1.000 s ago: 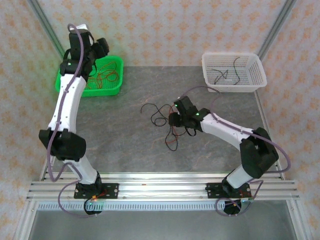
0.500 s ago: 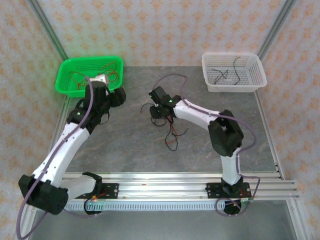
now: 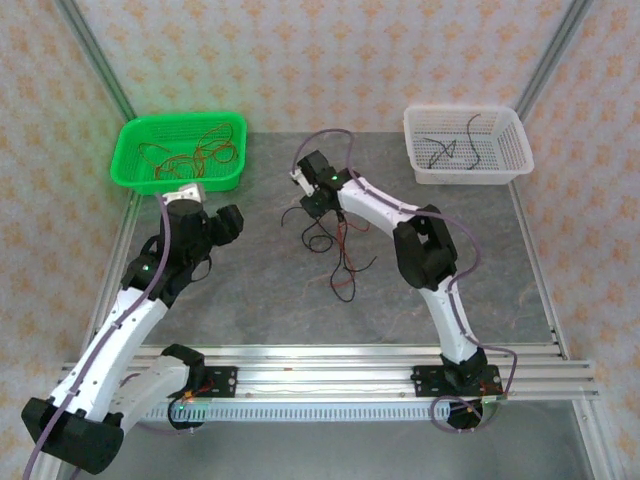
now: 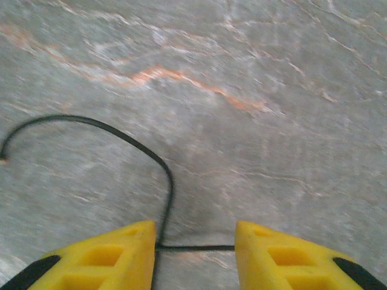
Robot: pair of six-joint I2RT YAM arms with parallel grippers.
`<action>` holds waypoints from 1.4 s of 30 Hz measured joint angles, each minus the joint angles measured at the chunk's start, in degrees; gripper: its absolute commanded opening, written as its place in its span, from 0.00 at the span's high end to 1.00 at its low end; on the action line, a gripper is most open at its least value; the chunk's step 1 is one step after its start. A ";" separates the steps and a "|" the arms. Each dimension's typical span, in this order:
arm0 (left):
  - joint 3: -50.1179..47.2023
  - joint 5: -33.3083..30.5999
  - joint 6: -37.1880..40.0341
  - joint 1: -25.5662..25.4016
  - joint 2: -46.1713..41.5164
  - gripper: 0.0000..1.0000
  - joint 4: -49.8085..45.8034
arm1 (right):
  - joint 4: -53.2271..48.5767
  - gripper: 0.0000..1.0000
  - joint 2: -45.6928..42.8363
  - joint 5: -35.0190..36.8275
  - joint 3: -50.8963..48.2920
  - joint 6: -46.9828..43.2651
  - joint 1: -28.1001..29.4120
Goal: Untangle the cables
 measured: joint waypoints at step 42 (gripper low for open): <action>0.83 -1.27 -3.23 0.00 -1.29 0.28 -3.43 | -6.82 1.00 5.51 -7.65 2.89 -7.56 -7.87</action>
